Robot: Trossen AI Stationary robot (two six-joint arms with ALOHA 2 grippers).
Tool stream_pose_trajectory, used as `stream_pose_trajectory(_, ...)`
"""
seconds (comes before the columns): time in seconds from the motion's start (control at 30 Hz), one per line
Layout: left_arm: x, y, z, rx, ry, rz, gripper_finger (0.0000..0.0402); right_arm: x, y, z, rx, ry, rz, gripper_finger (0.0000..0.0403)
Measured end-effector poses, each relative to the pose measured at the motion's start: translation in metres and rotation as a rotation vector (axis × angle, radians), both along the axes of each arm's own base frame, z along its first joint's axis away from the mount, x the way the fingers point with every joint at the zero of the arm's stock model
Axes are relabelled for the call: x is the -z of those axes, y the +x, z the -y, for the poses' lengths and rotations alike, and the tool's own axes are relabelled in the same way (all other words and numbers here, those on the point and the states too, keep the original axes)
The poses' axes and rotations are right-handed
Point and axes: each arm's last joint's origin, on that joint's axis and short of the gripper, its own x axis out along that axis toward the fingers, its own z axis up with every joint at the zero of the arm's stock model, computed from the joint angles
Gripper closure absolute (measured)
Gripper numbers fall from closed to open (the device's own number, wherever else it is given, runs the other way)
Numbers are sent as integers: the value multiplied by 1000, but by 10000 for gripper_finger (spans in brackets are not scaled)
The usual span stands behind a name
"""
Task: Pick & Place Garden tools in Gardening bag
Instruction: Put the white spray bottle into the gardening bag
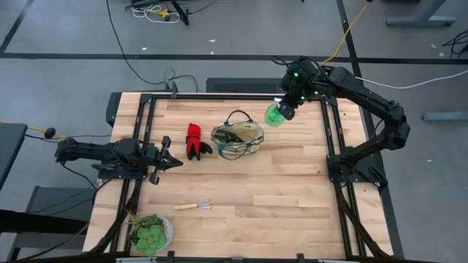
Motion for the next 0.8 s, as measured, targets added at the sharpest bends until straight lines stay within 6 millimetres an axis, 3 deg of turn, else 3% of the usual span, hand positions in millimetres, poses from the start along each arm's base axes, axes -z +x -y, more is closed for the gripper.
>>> stream_pose_trajectory(0.4,0,0,0,0,0,0,381,-9,-8,-6,-14,6,48,360)
stream_pose_trajectory(0.8,0,0,0,0,0,0,381,-42,-48,-29,-7,-81,177,360)
